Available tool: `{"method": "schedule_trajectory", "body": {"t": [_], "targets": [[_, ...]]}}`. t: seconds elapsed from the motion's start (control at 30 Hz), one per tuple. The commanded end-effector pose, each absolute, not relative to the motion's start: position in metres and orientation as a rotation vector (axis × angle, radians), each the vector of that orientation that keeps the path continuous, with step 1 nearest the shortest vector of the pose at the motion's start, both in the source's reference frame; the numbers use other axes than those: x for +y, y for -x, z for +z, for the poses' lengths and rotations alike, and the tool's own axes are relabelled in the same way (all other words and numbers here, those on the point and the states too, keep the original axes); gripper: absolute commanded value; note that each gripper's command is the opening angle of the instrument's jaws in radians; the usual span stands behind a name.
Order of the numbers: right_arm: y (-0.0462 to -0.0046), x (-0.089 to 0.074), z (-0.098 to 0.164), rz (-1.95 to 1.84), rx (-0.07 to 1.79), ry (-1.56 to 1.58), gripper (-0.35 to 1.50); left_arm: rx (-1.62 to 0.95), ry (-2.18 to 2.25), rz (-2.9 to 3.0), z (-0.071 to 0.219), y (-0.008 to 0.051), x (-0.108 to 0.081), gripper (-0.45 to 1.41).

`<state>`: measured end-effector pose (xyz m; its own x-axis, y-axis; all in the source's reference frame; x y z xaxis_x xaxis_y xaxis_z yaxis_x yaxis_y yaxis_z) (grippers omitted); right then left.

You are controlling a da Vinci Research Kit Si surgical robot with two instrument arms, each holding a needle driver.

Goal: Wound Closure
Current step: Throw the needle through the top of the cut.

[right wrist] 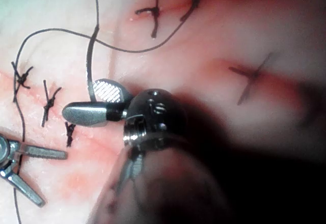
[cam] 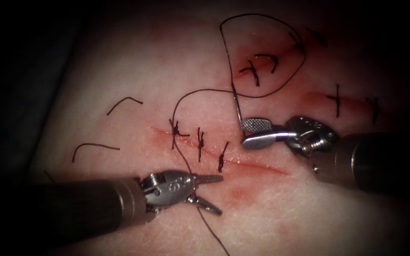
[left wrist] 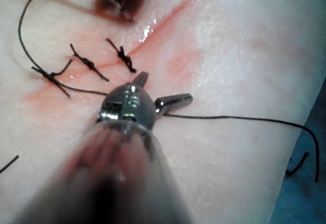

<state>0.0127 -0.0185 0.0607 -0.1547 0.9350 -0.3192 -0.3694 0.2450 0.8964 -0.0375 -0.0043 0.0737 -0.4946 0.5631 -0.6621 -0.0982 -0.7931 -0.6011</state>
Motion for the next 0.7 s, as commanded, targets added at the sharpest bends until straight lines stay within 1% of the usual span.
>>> {"method": "schedule_trajectory", "body": {"t": [0.03, 0.17, 0.23, 0.27, 0.3, 0.7], "targets": [[-0.0129, -0.0181, 0.0609, 1.265, 1.196, -0.588, 1.46, -0.708, 1.292, 2.311, 0.0744, 0.0380, -0.0047, 0.39], [-0.0123, -0.0174, 0.0598, 1.254, 1.106, -0.493, 1.48, -0.706, 1.290, 2.313, 0.0743, 0.0378, -0.0047, 0.39], [-0.0124, -0.0177, 0.0590, 1.286, 1.071, -0.448, 1.45, -0.706, 1.290, 2.313, 0.0742, 0.0378, -0.0048, 0.39], [-0.0125, -0.0179, 0.0586, 1.297, 1.058, -0.434, 1.40, -0.706, 1.290, 2.313, 0.0742, 0.0378, -0.0048, 0.39], [-0.0127, -0.0182, 0.0581, 1.304, 1.033, -0.414, 1.35, -0.706, 1.290, 2.313, 0.0742, 0.0378, -0.0048, 0.39], [-0.0162, -0.0184, 0.0566, 1.285, 0.878, -0.131, 1.33, -0.711, 1.286, 2.307, 0.0740, 0.0377, -0.0048, 0.39]]}}
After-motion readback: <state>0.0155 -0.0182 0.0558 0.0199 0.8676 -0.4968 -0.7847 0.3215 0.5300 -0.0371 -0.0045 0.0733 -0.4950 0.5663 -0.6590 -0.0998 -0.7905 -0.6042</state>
